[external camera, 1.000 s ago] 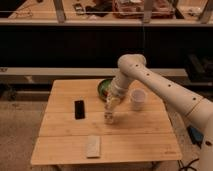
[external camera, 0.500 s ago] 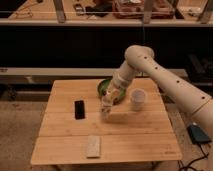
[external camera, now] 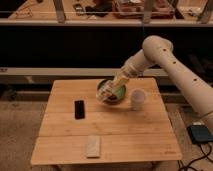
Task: Place the bottle in the ceramic bowl
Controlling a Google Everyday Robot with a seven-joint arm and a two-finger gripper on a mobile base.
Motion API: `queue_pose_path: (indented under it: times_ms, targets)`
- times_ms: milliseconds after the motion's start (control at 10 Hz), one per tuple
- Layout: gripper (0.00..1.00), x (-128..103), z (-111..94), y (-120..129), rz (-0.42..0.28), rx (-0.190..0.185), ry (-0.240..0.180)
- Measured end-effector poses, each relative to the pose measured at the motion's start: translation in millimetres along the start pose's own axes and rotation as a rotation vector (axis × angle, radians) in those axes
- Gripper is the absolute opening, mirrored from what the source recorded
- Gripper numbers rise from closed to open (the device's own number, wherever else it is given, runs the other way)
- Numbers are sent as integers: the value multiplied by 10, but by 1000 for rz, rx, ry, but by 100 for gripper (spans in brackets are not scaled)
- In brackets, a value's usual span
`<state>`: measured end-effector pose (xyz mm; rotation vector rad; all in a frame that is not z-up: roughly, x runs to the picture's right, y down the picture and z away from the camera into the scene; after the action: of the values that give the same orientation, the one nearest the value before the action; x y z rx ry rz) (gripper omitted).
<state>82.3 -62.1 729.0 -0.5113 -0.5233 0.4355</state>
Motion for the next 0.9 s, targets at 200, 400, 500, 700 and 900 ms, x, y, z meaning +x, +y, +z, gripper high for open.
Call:
queue_pose_path:
  times_ms: [200, 400, 500, 700, 900]
  targets:
    - [0, 1, -75, -217, 36, 70, -65]
    - [0, -5, -23, -376, 42, 114, -95]
    - [0, 36, 33, -431, 35, 119, -93]
    - [0, 152, 229, -464, 5, 70, -66]
    - [0, 186, 368, -405, -27, -31, -78]
